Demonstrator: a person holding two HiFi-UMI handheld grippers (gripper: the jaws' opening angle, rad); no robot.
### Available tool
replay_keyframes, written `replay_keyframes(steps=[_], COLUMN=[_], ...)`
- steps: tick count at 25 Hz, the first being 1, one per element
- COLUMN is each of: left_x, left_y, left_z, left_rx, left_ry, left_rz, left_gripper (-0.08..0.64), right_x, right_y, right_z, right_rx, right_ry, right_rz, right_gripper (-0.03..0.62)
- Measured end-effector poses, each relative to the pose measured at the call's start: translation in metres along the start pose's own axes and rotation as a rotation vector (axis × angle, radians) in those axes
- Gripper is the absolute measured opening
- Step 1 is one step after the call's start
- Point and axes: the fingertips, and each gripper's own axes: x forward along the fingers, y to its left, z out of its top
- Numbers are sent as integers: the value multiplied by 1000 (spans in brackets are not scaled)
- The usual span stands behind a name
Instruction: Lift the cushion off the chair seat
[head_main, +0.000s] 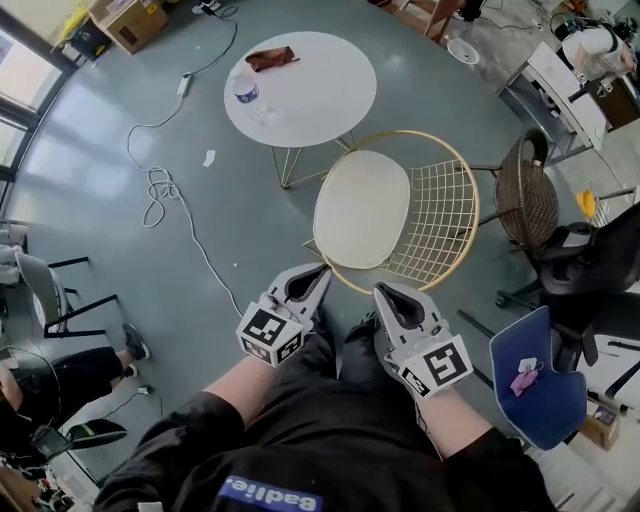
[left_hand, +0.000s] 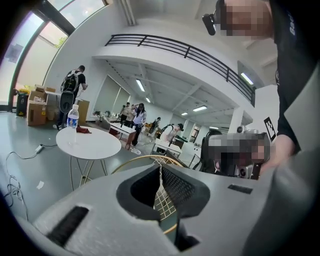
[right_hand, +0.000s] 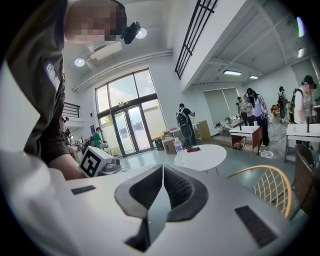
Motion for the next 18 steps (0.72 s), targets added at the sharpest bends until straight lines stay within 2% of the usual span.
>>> replay_keyframes(steps=[9,10,12,18], left_x=[39,44,52,78], left_y=[30,35,49,94], left_z=[-60,-68,-83,-131], left_rx=[-15,-26,-53,-131], left_ry=[92,105,132,202], left_rz=[34,37,50,91], left_gripper=[20,30,106,154], right_x=[14,16,20,28], right_y=[-24,-26,-28,-33], right_z=[-38,-41,-49,-72], right_rx=[32,34,37,54], right_ry=[48,55,68,113], right_rz=[24,28,35,52], right_gripper=[29,29,29,29])
